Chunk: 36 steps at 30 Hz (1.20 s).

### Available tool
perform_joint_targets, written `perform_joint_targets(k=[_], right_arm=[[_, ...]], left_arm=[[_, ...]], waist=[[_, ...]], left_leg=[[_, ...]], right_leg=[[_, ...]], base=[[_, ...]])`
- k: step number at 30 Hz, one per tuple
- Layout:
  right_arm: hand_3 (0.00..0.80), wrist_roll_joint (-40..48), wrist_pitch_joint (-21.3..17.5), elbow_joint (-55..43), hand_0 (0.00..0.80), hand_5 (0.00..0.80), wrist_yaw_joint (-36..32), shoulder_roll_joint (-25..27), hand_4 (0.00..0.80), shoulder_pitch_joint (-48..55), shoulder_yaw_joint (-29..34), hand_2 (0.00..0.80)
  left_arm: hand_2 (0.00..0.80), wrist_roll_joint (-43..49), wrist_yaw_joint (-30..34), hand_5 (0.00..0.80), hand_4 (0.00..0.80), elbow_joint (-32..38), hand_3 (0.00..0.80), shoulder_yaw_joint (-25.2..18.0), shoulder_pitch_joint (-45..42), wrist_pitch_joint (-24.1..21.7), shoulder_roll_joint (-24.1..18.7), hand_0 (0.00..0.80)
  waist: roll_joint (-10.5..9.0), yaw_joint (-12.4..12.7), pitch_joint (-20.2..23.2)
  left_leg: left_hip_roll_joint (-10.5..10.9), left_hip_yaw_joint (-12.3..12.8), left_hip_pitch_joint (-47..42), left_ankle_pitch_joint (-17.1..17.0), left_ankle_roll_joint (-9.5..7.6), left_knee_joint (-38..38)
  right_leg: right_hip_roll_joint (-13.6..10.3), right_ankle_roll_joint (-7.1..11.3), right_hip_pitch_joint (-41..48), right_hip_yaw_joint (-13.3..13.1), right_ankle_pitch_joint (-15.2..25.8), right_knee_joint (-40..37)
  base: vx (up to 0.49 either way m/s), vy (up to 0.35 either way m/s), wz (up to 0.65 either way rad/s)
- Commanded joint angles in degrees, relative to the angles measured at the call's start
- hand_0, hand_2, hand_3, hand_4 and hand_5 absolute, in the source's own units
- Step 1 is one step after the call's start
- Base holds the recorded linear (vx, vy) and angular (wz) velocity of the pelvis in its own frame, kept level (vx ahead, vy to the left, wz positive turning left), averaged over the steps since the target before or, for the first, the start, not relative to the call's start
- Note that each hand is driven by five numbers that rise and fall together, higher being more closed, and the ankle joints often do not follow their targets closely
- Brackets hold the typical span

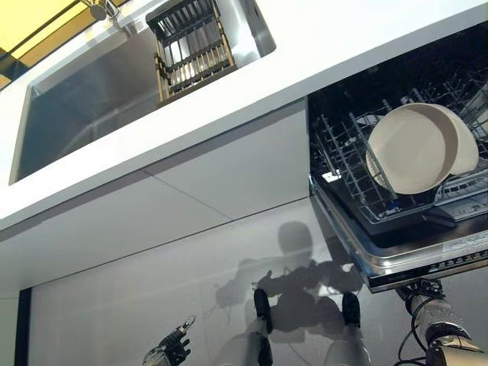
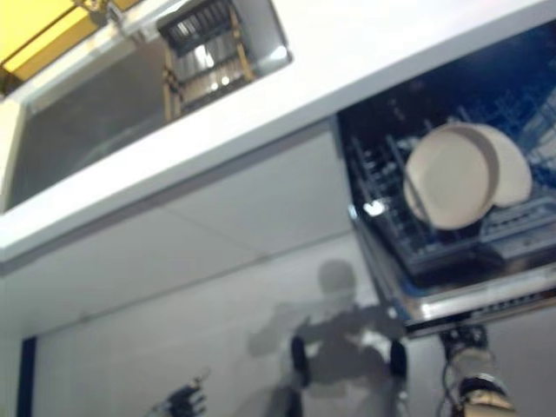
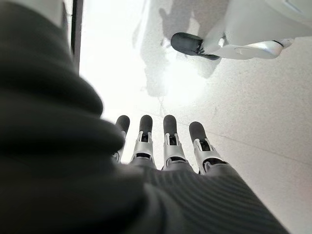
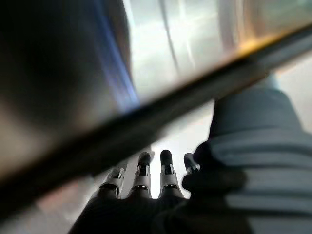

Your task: Take plates into dishwasher

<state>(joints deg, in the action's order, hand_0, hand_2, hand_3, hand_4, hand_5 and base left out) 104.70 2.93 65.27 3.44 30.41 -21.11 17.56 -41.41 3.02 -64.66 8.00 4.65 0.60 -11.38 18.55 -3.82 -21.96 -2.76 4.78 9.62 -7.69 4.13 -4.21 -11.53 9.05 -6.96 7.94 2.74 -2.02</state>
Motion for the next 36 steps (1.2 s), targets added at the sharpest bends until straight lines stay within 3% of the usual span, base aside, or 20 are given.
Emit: perform_joint_targets(k=[1, 9, 17, 36], right_arm=[[0.0, -1.2, 1.2, -5.7, 0.0, 0.0, -12.0, 2.2, 0.0, -9.0, 1.5, 0.0], [0.0, -7.8, 1.8, -11.6, 0.0, 0.0, -17.2, 3.5, 0.0, -16.5, -3.6, 0.0], [0.0, -7.0, 0.4, -15.5, 0.0, 0.0, -14.9, 4.5, 0.0, -23.2, -8.8, 0.0], [0.0, -5.8, -1.0, -15.4, 0.0, 0.0, -17.4, 5.3, 0.0, -25.8, -9.4, 0.0]], left_arm=[[0.0, -0.4, 1.6, 0.0, 0.0, -3.1, 0.0, 2.2, 0.4, -2.0, 0.3, 0.0], [0.0, -1.4, 2.5, 0.0, 0.0, -0.2, 0.0, 4.3, -0.7, -0.7, 0.8, 0.0], [0.0, -2.1, 0.7, 0.0, 0.0, 0.3, 0.0, 4.5, -0.1, 0.5, -0.5, 0.0], [0.0, -1.5, 0.0, 0.0, 0.0, 1.5, 0.0, 3.0, 0.8, 3.3, -3.1, 0.0]], waist=[[-1.05, 1.0, 0.0], [-0.06, 2.3, 1.6], [-1.97, 3.5, 2.2], [-5.77, 5.7, 2.6]], left_leg=[[6.7, 0.3, -0.8, 6.8, -4.01, 4.9], [7.2, -0.3, -3.0, 6.2, -4.04, 3.3], [6.7, -0.2, -3.4, 5.9, -4.2, 2.5], [5.7, -0.6, -4.1, 5.9, -4.73, 1.8]], right_leg=[[4.2, -10.52, -6.3, 0.3, -9.8, 13.8], [3.9, -10.26, -4.2, 1.1, -9.8, 12.6], [4.2, -10.11, -3.8, 2.1, -9.4, 12.3], [4.7, -9.33, -1.8, 4.4, -8.2, 10.8]], base=[[-0.009, 0.076, 0.04], [-0.003, 0.038, -0.01], [-0.034, 0.001, -0.01], [-0.006, -0.019, 0.04]])
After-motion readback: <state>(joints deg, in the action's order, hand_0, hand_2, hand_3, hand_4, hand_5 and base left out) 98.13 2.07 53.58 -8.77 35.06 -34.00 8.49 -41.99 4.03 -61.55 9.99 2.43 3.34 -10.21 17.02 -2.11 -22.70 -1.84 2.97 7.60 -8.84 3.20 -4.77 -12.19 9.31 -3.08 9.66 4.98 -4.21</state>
